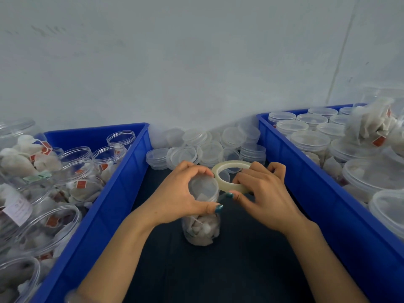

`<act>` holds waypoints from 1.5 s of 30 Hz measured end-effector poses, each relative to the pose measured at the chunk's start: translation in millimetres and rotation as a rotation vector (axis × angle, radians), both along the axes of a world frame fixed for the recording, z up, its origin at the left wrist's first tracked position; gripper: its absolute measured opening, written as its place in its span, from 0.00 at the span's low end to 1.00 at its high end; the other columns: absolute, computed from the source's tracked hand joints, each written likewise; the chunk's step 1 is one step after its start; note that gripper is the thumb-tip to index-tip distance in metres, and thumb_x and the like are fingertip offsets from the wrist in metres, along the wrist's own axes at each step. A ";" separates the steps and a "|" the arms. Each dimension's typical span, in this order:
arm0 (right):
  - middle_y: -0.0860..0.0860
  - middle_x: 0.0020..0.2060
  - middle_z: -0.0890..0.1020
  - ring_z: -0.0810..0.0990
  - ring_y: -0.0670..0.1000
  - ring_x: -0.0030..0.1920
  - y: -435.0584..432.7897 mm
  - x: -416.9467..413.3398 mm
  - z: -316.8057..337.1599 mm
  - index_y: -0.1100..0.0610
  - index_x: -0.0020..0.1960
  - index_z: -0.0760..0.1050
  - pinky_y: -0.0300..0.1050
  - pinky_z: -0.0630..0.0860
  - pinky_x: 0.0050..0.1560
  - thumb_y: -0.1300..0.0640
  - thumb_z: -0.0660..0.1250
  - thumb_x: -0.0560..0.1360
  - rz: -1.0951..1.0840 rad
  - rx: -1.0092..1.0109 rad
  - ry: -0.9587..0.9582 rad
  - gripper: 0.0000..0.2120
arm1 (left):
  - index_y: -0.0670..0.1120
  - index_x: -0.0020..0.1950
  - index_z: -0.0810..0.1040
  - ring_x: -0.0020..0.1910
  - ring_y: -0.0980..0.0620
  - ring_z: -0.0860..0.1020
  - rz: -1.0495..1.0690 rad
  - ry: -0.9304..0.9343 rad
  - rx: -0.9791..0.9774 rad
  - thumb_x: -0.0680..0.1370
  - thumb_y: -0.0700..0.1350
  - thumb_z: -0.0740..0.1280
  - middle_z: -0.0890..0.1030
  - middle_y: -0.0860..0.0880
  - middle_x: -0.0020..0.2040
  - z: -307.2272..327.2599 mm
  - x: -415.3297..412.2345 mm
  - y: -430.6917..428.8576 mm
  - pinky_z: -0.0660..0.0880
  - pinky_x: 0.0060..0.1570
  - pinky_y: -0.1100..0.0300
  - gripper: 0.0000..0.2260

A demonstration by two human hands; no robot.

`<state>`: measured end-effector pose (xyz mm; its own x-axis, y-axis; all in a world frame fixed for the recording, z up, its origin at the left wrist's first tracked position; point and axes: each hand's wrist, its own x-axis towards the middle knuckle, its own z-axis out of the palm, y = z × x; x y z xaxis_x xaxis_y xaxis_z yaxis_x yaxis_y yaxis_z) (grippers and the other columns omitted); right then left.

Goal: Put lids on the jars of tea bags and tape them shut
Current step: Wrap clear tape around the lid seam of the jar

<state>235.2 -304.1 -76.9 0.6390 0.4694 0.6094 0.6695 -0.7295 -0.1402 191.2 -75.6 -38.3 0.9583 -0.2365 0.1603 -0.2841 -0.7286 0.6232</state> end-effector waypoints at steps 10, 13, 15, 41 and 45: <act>0.42 0.35 0.74 0.72 0.47 0.42 13.9 -3.0 -8.7 0.50 0.37 0.73 0.48 0.57 0.50 0.27 0.52 0.76 -0.111 0.103 -0.146 0.29 | 0.69 0.70 0.70 0.69 0.64 0.66 -0.175 0.087 -0.096 0.67 0.48 0.81 0.67 0.66 0.68 0.0 -2.2 18.0 0.69 0.68 0.59 0.36; 0.41 0.37 0.74 0.71 0.47 0.43 18.3 -3.8 -12.1 0.49 0.40 0.73 0.48 0.55 0.49 0.27 0.50 0.78 -0.078 0.115 -0.134 0.28 | 0.64 0.75 0.64 0.72 0.60 0.68 -0.222 0.054 -0.155 0.67 0.44 0.82 0.59 0.63 0.76 -2.3 -2.1 16.8 0.70 0.69 0.60 0.43; 0.40 0.38 0.73 0.70 0.46 0.44 17.6 -3.4 -12.1 0.49 0.40 0.73 0.48 0.55 0.49 0.28 0.50 0.78 -0.077 0.119 -0.144 0.28 | 0.62 0.76 0.60 0.72 0.62 0.67 -0.208 0.035 -0.150 0.67 0.48 0.83 0.55 0.63 0.77 -1.1 -2.6 14.9 0.70 0.70 0.61 0.45; 0.41 0.38 0.73 0.72 0.46 0.40 12.4 -2.8 -7.3 0.48 0.41 0.72 0.46 0.54 0.48 0.39 0.59 0.76 -0.094 0.039 -0.138 0.14 | 0.60 0.72 0.65 0.64 0.64 0.68 -0.017 0.172 0.312 0.61 0.72 0.70 0.68 0.64 0.67 26.9 -0.5 7.3 0.72 0.65 0.58 0.42; 0.40 0.41 0.72 0.72 0.46 0.43 11.7 -5.2 -6.4 0.48 0.41 0.73 0.47 0.54 0.47 0.38 0.58 0.76 -0.104 0.057 -0.146 0.15 | 0.58 0.69 0.66 0.61 0.62 0.68 0.114 -0.005 0.376 0.64 0.76 0.67 0.68 0.63 0.62 10.5 -0.7 -13.8 0.72 0.57 0.58 0.39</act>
<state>230.0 -292.5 -83.3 0.5852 0.3674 0.7228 0.6074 -0.7892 -0.0906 190.5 -89.4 -27.8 0.9812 -0.1721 0.0877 -0.1909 -0.9328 0.3056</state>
